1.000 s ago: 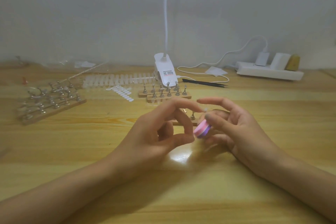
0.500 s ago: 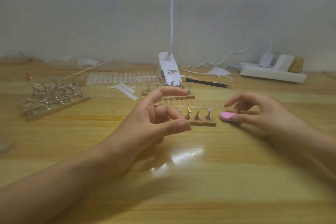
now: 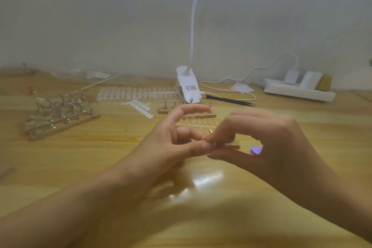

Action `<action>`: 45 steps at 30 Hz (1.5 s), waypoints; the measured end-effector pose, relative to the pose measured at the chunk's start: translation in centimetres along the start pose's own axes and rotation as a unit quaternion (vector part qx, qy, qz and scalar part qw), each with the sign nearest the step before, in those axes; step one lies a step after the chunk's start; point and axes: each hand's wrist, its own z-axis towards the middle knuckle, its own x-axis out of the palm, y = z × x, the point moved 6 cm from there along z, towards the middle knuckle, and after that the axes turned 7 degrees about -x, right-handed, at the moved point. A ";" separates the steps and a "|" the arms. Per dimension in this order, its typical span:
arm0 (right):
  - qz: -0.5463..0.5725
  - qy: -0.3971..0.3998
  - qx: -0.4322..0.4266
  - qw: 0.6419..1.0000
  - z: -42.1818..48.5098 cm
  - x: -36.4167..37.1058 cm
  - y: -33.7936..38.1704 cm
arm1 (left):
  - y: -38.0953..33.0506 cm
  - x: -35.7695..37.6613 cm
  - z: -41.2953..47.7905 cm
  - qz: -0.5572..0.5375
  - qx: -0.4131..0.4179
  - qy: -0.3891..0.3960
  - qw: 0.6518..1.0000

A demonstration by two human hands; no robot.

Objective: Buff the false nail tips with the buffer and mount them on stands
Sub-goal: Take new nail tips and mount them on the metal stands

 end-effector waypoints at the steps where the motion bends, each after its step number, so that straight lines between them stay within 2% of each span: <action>1: -0.002 -0.007 -0.001 1.000 0.3 0.2 -0.2 | 0.1 -0.3 0.1 0.002 -0.002 -0.017 1.000; 5: -0.002 -0.052 0.019 0.998 1.6 0.8 -2.1 | -0.5 -2.2 0.5 0.020 0.027 -0.098 0.995; 8: 0.026 -0.058 0.082 0.995 1.8 2.0 -4.3 | -1.2 -3.9 0.8 0.230 0.054 -0.161 0.958; 10: 0.025 -0.053 0.120 0.991 1.5 3.3 -5.4 | -0.6 -3.9 1.4 0.301 0.040 -0.148 0.941; 13: 0.010 -0.060 0.147 0.987 1.0 4.7 -6.2 | 0.1 -3.3 2.2 0.341 0.033 -0.127 0.931; 22: -0.020 -0.059 0.116 0.991 1.0 6.0 -5.9 | 0.6 -3.8 2.5 0.315 0.035 -0.142 0.938; 37: -0.029 -0.061 0.117 0.991 1.2 6.1 -5.8 | 0.8 -4.1 2.5 0.303 0.041 -0.161 0.939; 45: 0.015 -0.053 0.129 0.990 1.3 5.9 -5.9 | 0.8 -4.0 2.3 0.296 0.043 -0.167 0.939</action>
